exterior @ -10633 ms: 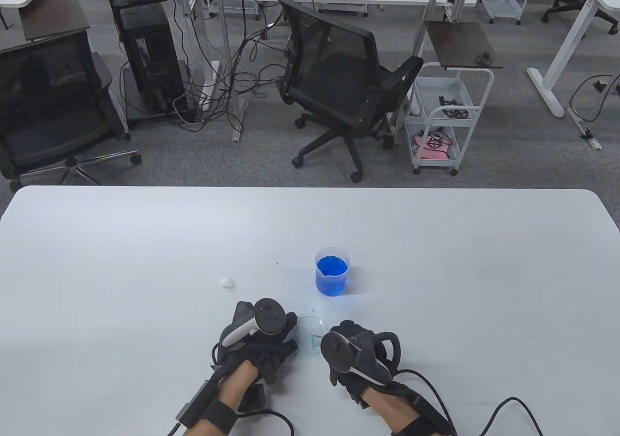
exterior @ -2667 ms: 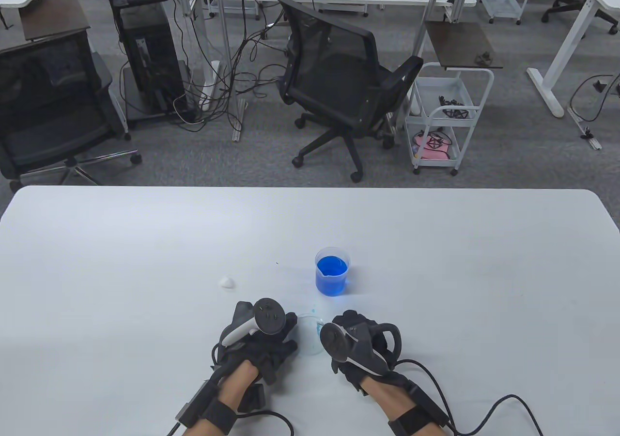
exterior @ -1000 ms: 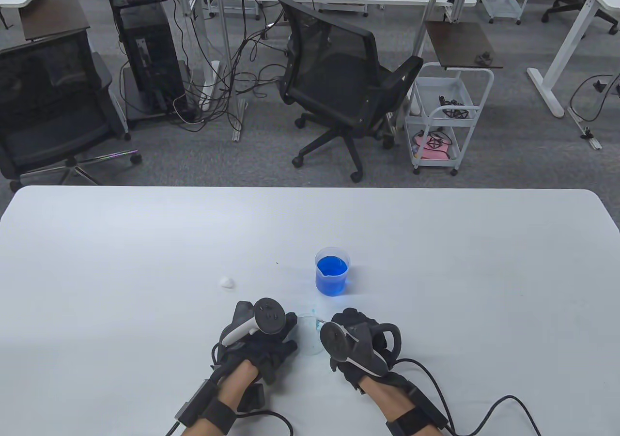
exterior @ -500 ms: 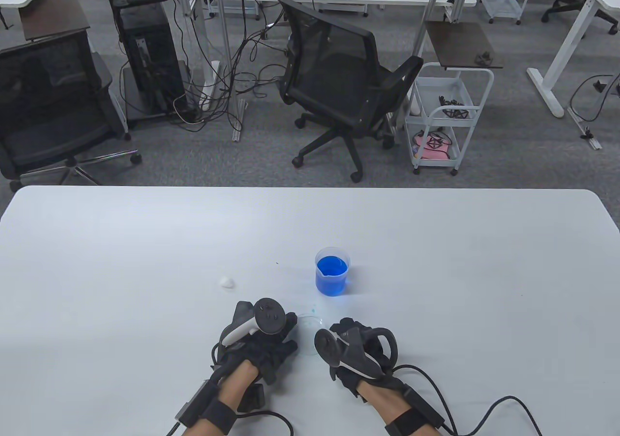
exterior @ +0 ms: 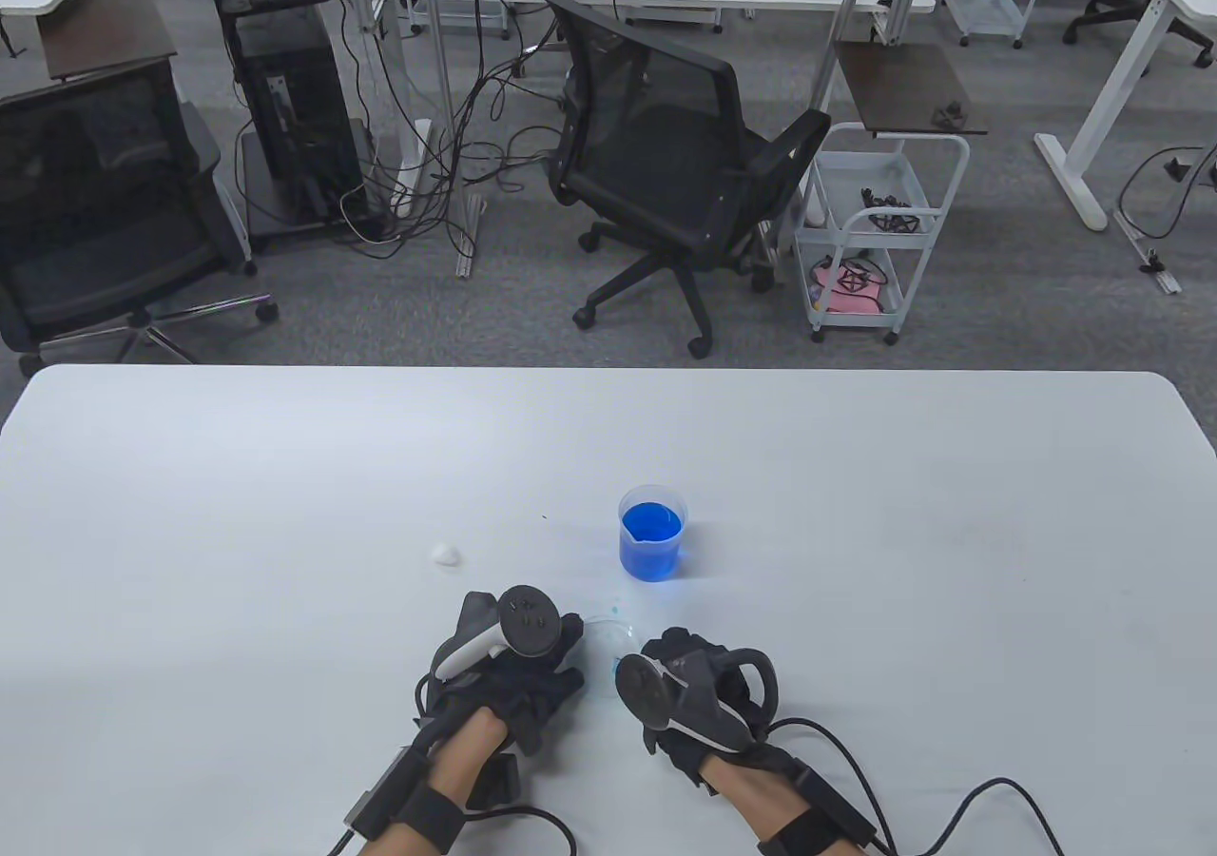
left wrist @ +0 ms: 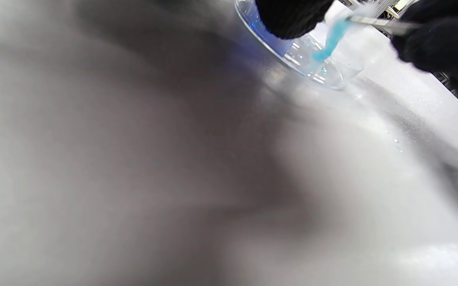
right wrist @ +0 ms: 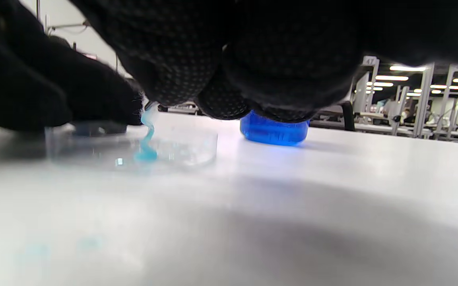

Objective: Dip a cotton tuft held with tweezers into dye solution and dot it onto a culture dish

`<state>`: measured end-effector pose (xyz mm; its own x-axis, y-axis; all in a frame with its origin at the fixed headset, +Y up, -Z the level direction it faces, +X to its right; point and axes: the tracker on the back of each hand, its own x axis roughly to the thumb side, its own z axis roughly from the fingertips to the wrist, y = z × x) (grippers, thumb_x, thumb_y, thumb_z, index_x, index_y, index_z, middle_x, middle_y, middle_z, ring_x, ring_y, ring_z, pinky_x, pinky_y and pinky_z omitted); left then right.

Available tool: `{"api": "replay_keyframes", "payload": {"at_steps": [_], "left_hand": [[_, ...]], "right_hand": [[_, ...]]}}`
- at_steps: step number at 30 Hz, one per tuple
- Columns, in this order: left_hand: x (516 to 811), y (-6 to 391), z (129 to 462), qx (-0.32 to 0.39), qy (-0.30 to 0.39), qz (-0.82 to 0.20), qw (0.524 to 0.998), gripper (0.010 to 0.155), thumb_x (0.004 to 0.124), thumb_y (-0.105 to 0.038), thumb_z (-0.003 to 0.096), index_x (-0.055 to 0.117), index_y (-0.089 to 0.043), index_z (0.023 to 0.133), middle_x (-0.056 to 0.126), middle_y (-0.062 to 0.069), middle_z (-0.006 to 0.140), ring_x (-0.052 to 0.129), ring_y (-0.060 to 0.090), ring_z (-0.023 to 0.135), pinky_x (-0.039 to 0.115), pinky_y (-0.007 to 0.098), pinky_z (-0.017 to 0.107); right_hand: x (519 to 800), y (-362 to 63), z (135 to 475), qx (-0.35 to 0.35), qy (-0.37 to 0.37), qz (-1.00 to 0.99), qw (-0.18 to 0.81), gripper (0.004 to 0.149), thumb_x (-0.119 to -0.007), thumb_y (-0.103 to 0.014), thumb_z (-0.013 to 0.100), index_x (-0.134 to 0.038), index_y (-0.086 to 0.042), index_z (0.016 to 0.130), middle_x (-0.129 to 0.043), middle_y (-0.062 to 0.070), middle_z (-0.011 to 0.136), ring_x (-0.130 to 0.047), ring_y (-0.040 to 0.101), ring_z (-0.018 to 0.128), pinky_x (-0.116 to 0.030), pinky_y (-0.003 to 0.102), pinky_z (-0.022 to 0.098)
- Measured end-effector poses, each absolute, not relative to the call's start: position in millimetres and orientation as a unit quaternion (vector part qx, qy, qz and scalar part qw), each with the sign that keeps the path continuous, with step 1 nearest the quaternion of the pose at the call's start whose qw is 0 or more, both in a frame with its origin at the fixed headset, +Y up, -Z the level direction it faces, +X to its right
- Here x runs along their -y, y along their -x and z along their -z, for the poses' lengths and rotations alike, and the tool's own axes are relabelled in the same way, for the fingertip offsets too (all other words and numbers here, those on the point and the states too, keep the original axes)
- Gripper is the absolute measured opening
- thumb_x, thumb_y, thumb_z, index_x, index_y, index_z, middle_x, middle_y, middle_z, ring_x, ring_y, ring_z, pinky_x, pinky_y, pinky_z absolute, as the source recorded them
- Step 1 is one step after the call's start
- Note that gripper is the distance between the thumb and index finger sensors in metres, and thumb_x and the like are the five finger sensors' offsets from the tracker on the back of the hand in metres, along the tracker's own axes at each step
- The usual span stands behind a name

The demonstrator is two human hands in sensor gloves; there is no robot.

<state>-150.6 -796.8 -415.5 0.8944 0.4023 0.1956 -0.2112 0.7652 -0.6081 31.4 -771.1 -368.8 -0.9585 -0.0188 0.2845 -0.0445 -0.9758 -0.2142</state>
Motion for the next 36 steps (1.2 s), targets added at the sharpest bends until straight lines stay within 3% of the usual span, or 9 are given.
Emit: {"api": "replay_keyframes", "payload": {"at_steps": [5, 16, 28, 36], "left_hand": [[797, 151, 416, 0.159, 0.300, -0.166, 0.926, 0.067, 0.063, -0.039, 0.0642, 0.020, -0.027, 0.115, 0.006, 0.025, 0.120, 0.005, 0.053, 0.104, 0.015, 0.077, 0.066], [797, 151, 416, 0.159, 0.300, -0.166, 0.926, 0.067, 0.063, -0.040, 0.0642, 0.020, -0.027, 0.115, 0.006, 0.024, 0.120, 0.005, 0.053, 0.104, 0.015, 0.077, 0.066], [797, 151, 415, 0.159, 0.300, -0.166, 0.926, 0.067, 0.063, -0.040, 0.0643, 0.020, -0.027, 0.115, 0.006, 0.024, 0.120, 0.005, 0.053, 0.104, 0.015, 0.077, 0.066], [797, 151, 415, 0.159, 0.300, -0.167, 0.926, 0.068, 0.063, -0.039, 0.0641, 0.020, -0.027, 0.115, 0.006, 0.025, 0.120, 0.005, 0.053, 0.104, 0.015, 0.077, 0.066]], "right_hand": [[775, -30, 371, 0.104, -0.144, -0.984, 0.002, 0.041, -0.091, -0.030, 0.028, -0.102, -0.003, 0.056, -0.101, 0.023, 0.058, -0.099, 0.016, 0.023, -0.091, 0.034, 0.011], [739, -37, 359, 0.160, -0.141, -0.976, 0.054, 0.041, -0.091, -0.030, 0.028, -0.102, -0.003, 0.056, -0.101, 0.023, 0.058, -0.099, 0.016, 0.023, -0.091, 0.034, 0.011], [771, -35, 369, 0.106, -0.140, -0.984, 0.017, 0.041, -0.091, -0.030, 0.028, -0.102, -0.003, 0.056, -0.101, 0.023, 0.058, -0.099, 0.016, 0.023, -0.091, 0.034, 0.011], [742, -38, 366, 0.158, -0.133, -0.977, 0.060, 0.041, -0.091, -0.030, 0.028, -0.102, -0.003, 0.056, -0.101, 0.023, 0.058, -0.099, 0.016, 0.023, -0.091, 0.034, 0.011]]}}
